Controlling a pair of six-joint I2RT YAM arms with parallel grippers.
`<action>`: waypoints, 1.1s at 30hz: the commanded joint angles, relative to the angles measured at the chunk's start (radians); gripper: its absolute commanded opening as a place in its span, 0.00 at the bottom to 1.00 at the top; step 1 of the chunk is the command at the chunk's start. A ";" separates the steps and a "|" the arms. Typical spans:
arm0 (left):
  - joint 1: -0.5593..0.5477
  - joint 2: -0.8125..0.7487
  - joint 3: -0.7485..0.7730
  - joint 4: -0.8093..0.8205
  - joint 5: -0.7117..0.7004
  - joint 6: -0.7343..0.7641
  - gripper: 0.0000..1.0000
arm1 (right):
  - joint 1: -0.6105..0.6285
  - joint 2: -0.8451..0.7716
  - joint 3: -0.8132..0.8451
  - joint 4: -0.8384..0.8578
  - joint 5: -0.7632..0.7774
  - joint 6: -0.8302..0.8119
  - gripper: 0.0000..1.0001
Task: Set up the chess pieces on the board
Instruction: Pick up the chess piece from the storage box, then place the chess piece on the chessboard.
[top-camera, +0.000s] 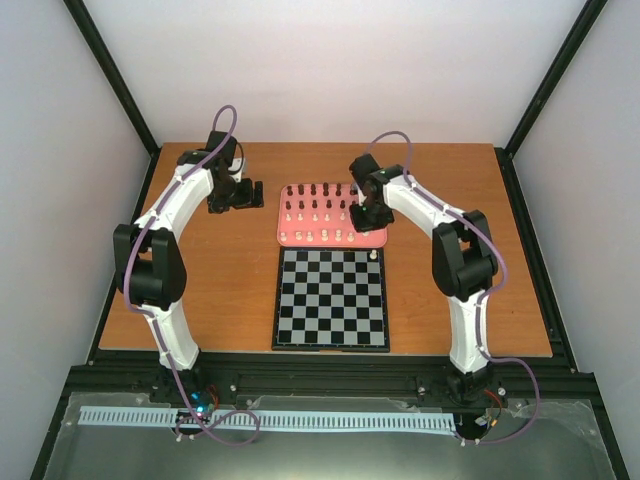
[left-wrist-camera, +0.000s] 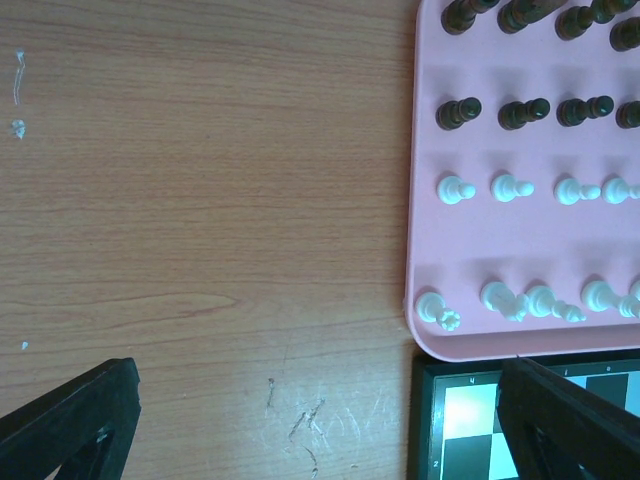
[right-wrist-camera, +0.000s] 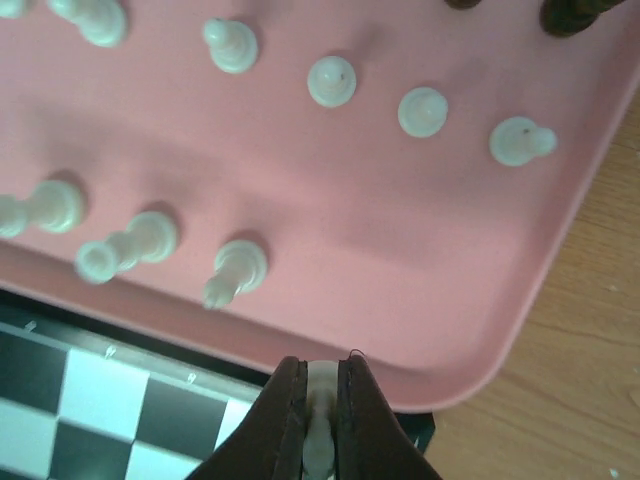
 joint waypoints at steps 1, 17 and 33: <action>0.001 0.008 0.032 -0.009 0.012 -0.005 1.00 | 0.018 -0.094 -0.049 -0.034 -0.022 -0.004 0.03; 0.001 -0.009 0.012 -0.004 0.016 -0.008 1.00 | 0.081 -0.113 -0.184 0.027 -0.049 -0.023 0.03; 0.001 -0.004 0.011 0.000 0.022 -0.010 1.00 | 0.081 -0.094 -0.189 0.028 -0.030 -0.018 0.03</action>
